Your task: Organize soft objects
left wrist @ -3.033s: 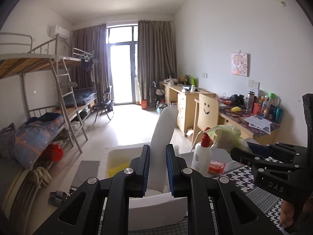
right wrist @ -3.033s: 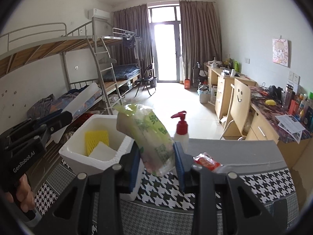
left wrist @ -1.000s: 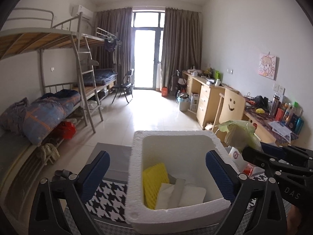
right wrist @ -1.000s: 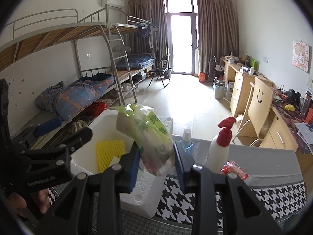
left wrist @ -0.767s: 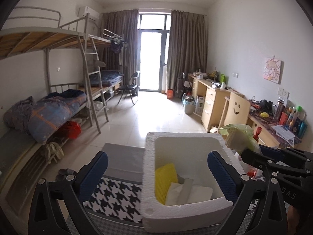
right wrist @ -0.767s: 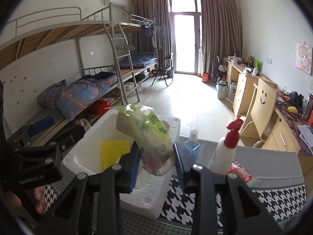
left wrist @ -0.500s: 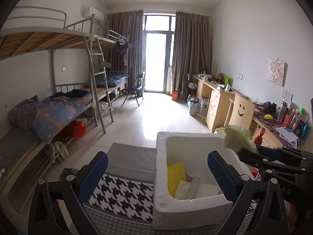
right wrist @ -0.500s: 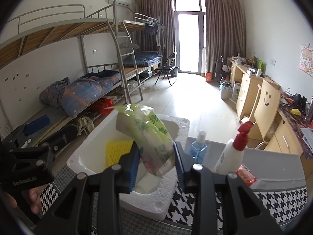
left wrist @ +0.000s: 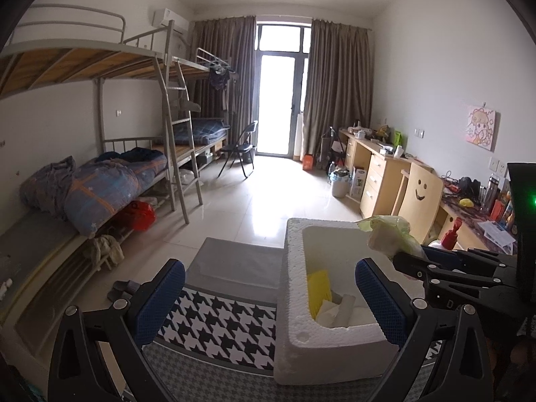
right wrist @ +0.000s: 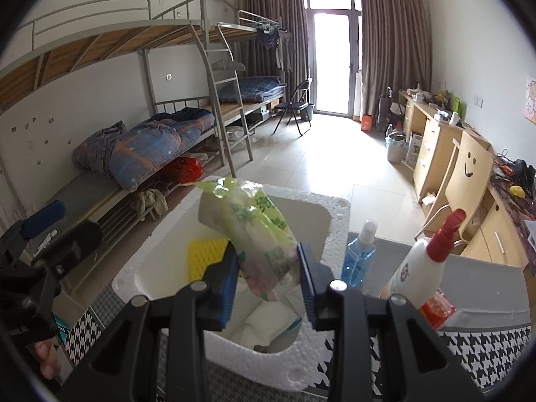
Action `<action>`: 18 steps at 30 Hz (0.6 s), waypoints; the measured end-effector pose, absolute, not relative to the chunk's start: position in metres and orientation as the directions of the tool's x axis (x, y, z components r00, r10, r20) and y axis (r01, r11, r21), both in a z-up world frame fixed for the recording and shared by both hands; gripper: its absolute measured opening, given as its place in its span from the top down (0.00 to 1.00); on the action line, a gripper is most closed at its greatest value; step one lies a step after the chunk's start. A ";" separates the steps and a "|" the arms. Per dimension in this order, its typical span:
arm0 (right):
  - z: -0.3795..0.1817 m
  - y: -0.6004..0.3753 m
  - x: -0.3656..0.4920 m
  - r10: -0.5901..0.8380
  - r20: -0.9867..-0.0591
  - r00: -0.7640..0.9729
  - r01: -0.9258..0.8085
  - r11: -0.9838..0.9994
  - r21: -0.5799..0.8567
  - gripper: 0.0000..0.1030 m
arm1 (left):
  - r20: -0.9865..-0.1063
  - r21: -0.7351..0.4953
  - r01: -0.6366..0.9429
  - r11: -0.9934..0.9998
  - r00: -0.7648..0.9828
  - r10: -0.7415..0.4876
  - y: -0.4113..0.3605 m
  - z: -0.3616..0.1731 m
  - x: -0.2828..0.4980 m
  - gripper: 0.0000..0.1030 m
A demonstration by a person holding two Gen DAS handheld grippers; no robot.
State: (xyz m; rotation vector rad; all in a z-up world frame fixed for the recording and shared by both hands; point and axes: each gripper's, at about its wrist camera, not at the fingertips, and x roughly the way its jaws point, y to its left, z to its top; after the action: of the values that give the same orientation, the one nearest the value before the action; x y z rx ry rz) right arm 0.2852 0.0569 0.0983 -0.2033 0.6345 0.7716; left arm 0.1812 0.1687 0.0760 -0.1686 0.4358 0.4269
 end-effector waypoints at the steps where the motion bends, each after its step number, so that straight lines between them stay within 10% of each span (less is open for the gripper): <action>1: 0.098 0.059 0.284 0.584 -0.604 0.542 -0.704 0.708 0.053 0.63 | -0.444 -0.069 -0.437 0.897 0.818 0.365 0.170 0.075 0.181 0.01; 9: 0.094 0.065 0.286 0.575 -0.617 0.538 -0.709 0.705 0.039 0.60 | -0.443 -0.069 -0.448 0.892 0.814 0.375 0.171 0.077 0.179 0.01; 14: 0.090 0.071 0.286 0.581 -0.624 0.523 -0.722 0.691 0.038 0.31 | -0.442 -0.074 -0.453 0.889 0.813 0.378 0.173 0.078 0.179 0.01; 18: 0.090 0.068 0.287 0.584 -0.628 0.515 -0.721 0.691 0.050 0.31 | -0.439 -0.075 -0.452 0.889 0.815 0.378 0.173 0.078 0.178 0.01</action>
State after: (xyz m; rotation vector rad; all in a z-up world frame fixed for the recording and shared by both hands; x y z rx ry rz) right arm 0.2869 0.0681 0.0895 -0.2288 0.6616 0.7920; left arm 0.1785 0.1729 0.0780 -0.1793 0.4297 0.4450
